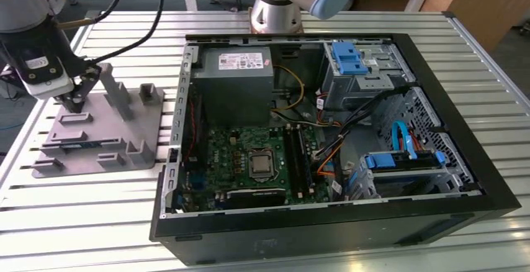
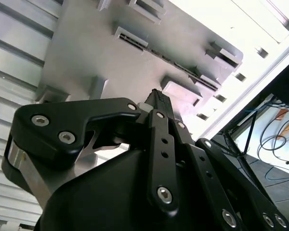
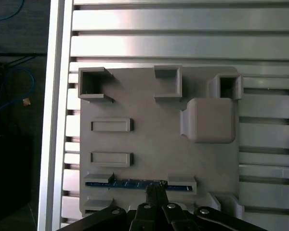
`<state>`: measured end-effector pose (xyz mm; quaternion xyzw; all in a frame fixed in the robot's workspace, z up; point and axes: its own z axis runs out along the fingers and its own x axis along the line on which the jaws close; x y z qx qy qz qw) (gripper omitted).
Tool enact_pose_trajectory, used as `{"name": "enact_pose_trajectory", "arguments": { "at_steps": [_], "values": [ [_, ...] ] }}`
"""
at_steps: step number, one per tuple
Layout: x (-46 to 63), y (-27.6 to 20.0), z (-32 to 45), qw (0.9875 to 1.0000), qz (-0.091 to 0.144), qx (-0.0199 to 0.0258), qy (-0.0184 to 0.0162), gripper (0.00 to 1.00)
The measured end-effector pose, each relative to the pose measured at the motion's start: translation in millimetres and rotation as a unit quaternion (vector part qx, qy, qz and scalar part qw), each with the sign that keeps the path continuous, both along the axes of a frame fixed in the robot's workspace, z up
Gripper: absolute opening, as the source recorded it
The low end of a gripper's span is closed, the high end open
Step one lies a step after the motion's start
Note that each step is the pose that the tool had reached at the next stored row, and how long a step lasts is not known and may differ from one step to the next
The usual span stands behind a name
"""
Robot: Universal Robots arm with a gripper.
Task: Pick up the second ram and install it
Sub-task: 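Reach for the second ram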
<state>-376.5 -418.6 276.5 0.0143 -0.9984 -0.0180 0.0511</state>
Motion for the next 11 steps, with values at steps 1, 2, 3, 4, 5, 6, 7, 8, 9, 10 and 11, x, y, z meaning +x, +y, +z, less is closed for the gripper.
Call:
{"name": "enact_pose_trajectory", "arguments": {
  "at_steps": [1, 2, 3, 4, 5, 6, 7, 8, 9, 10, 11],
  "values": [
    [-0.2, -1.5, -1.8, 1.0, 0.001, 0.0, 0.0014, 0.1],
    [-0.4, -2.9, -3.5, 1.0, 0.002, 0.0, 0.0027, 0.1],
    [-0.6, -4.4, -5.4, 1.0, 0.002, 0.0, 0.004, 0.1],
    [-0.8, -6.0, -7.3, 1.0, 0.003, 0.0, 0.0053, 0.1],
    [-1.0, -7.5, -9.1, 1.0, 0.004, 0.0001, 0.0063, 0.1],
    [-1.2, -8.9, -10.9, 1.0, 0.004, 0.0, 0.0071, 0.1],
    [-1.4, -9.9, -12.8, 1.0, 0.005, 0.0001, 0.0073, 0.1],
    [-1.5, -10.3, -14.6, 1.0, 0.005, 0.0001, 0.0073, 0.1],
    [-1.7, -10.5, -16.3, 1.0, 0.005, 0.0001, 0.0074, 0.1],
    [-1.8, -10.6, -18.3, 1.0, 0.005, 0.0001, 0.0074, 0.1],
    [-1.9, -10.7, -20.1, 1.0, 0.005, 0.0001, 0.0074, 0.1]
  ]
}}
